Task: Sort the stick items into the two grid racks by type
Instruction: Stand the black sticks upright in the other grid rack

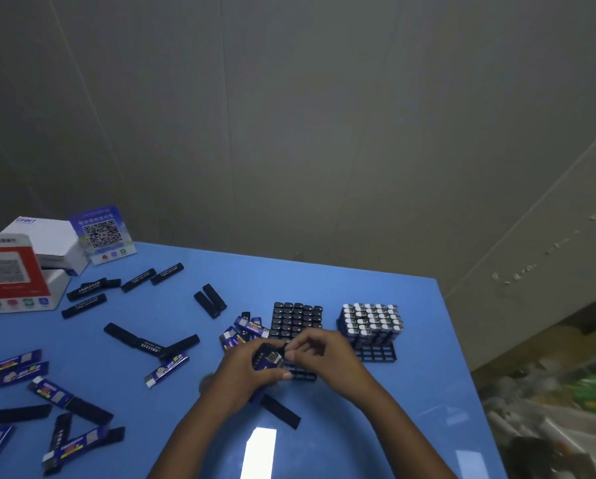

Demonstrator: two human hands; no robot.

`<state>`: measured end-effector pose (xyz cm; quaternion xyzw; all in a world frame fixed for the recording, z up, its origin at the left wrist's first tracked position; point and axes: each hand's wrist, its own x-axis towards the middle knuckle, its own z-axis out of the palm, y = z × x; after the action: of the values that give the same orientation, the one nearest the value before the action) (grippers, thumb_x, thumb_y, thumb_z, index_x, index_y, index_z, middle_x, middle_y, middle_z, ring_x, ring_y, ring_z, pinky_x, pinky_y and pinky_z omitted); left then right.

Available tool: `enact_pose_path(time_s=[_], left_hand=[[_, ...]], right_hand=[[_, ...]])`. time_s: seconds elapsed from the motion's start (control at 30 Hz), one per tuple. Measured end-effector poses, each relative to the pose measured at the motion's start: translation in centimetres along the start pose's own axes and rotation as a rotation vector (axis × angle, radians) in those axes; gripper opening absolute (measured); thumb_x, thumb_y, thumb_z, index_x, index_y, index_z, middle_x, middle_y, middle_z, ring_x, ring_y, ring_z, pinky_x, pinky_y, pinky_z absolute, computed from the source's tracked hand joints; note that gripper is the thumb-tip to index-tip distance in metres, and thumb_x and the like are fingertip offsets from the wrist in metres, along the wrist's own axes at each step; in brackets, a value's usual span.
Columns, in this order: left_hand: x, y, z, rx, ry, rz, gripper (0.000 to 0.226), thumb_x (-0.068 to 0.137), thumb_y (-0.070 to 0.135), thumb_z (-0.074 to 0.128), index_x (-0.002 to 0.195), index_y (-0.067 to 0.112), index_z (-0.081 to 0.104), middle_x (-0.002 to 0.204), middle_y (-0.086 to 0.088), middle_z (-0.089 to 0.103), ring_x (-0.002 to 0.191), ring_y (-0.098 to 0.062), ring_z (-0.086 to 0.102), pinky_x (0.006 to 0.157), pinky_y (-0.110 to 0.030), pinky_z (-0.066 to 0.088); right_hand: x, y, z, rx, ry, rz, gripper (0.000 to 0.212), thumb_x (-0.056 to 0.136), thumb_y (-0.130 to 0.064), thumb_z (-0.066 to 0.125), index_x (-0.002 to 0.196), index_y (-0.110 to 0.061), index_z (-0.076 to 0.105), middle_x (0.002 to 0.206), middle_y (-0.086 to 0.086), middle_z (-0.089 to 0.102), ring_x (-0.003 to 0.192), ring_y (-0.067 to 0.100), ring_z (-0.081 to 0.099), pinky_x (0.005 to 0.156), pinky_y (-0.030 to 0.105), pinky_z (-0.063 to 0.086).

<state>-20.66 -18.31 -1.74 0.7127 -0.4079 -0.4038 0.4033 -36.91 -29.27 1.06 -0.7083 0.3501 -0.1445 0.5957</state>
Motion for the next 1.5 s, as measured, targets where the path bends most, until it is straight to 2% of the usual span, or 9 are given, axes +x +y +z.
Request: enact_pose_path(time_s=[0.3, 0.43, 0.63, 0.7, 0.8, 1.03, 1.13, 1.27, 1.5], left_hand=[[0.0, 3.4, 4.5, -0.010, -0.043, 0.071, 0.055, 0.063, 0.008, 0.090, 0.113, 0.019, 0.071, 0.096, 0.010, 0.075, 0.084, -0.007, 0.071, 0.069, -0.024, 0.058], [-0.4, 4.4, 6.6, -0.002, -0.067, 0.072, 0.058, 0.061, 0.014, 0.092, 0.114, 0.022, 0.070, 0.098, 0.010, 0.075, 0.084, -0.008, 0.071, 0.075, -0.029, 0.059], [-1.3, 5.4, 9.5, -0.031, -0.052, 0.017, 0.067, 0.050, 0.036, 0.090, 0.113, 0.025, 0.070, 0.094, 0.006, 0.075, 0.082, -0.014, 0.072, 0.078, -0.036, 0.060], [-1.5, 5.7, 10.4, -0.047, -0.033, -0.006, 0.059, 0.058, 0.022, 0.093, 0.112, 0.022, 0.070, 0.089, 0.001, 0.076, 0.078, -0.019, 0.073, 0.077, -0.033, 0.060], [-2.0, 6.5, 11.7, -0.079, 0.003, -0.045, 0.050, 0.066, 0.006, 0.087, 0.111, 0.019, 0.068, 0.084, -0.009, 0.074, 0.066, -0.017, 0.070, 0.062, -0.023, 0.055], [-2.5, 6.7, 14.5, -0.105, 0.058, -0.091, 0.046, 0.068, 0.008, 0.086, 0.109, 0.016, 0.068, 0.074, -0.006, 0.070, 0.055, -0.013, 0.063, 0.054, -0.023, 0.050], [-2.4, 7.0, 15.5, -0.096, 0.057, -0.087, 0.044, 0.069, 0.008, 0.086, 0.108, 0.016, 0.068, 0.072, -0.005, 0.072, 0.056, -0.014, 0.063, 0.055, -0.023, 0.051], [-2.1, 7.6, 16.5, -0.093, 0.046, -0.083, 0.043, 0.069, 0.011, 0.086, 0.107, 0.019, 0.068, 0.078, -0.006, 0.073, 0.058, -0.015, 0.064, 0.056, -0.025, 0.052], [-1.1, 7.9, 16.3, -0.104, 0.045, -0.096, 0.043, 0.070, 0.013, 0.086, 0.108, 0.020, 0.067, 0.077, -0.004, 0.073, 0.057, -0.013, 0.063, 0.056, -0.023, 0.051]], right_hand=[[-3.0, 1.2, -3.8, 0.047, 0.013, 0.035, 0.015, 0.081, -0.016, 0.083, 0.093, -0.012, 0.076, 0.080, 0.003, 0.074, 0.074, 0.012, 0.064, 0.073, 0.025, 0.054], [-4.2, 1.9, -5.8, 0.050, -0.015, 0.049, 0.021, 0.079, -0.019, 0.084, 0.097, -0.011, 0.076, 0.088, 0.011, 0.075, 0.078, 0.012, 0.065, 0.080, 0.029, 0.054], [-5.9, 2.8, -9.1, 0.125, -0.103, 0.102, 0.019, 0.085, -0.005, 0.077, 0.103, 0.000, 0.073, 0.079, -0.002, 0.070, 0.069, 0.004, 0.063, 0.068, 0.015, 0.049], [-6.3, 3.3, -10.2, 0.137, -0.092, 0.092, 0.017, 0.086, -0.007, 0.076, 0.103, -0.004, 0.073, 0.082, 0.001, 0.070, 0.073, 0.008, 0.062, 0.068, 0.018, 0.049], [-6.9, 4.0, -11.7, 0.162, -0.047, 0.074, 0.014, 0.088, -0.005, 0.073, 0.102, -0.007, 0.072, 0.087, 0.006, 0.070, 0.079, 0.014, 0.063, 0.071, 0.022, 0.052], [-8.2, 5.2, -15.4, 0.177, 0.083, -0.013, 0.018, 0.087, 0.001, 0.071, 0.101, -0.011, 0.075, 0.089, 0.007, 0.067, 0.079, 0.013, 0.061, 0.077, 0.022, 0.054], [-8.4, 5.8, -16.6, 0.120, 0.139, -0.044, 0.017, 0.086, -0.001, 0.073, 0.095, -0.015, 0.076, 0.091, 0.013, 0.070, 0.079, 0.011, 0.062, 0.075, 0.022, 0.053], [-7.7, 7.1, -17.4, -0.043, 0.225, -0.119, 0.017, 0.085, -0.005, 0.075, 0.090, -0.021, 0.076, 0.089, 0.000, 0.069, 0.077, 0.007, 0.062, 0.069, 0.017, 0.049], [-4.8, 8.5, -17.6, -0.330, 0.313, -0.223, 0.023, 0.082, -0.001, 0.074, 0.091, -0.022, 0.071, 0.089, -0.009, 0.062, 0.082, 0.007, 0.063, 0.076, 0.021, 0.055]])
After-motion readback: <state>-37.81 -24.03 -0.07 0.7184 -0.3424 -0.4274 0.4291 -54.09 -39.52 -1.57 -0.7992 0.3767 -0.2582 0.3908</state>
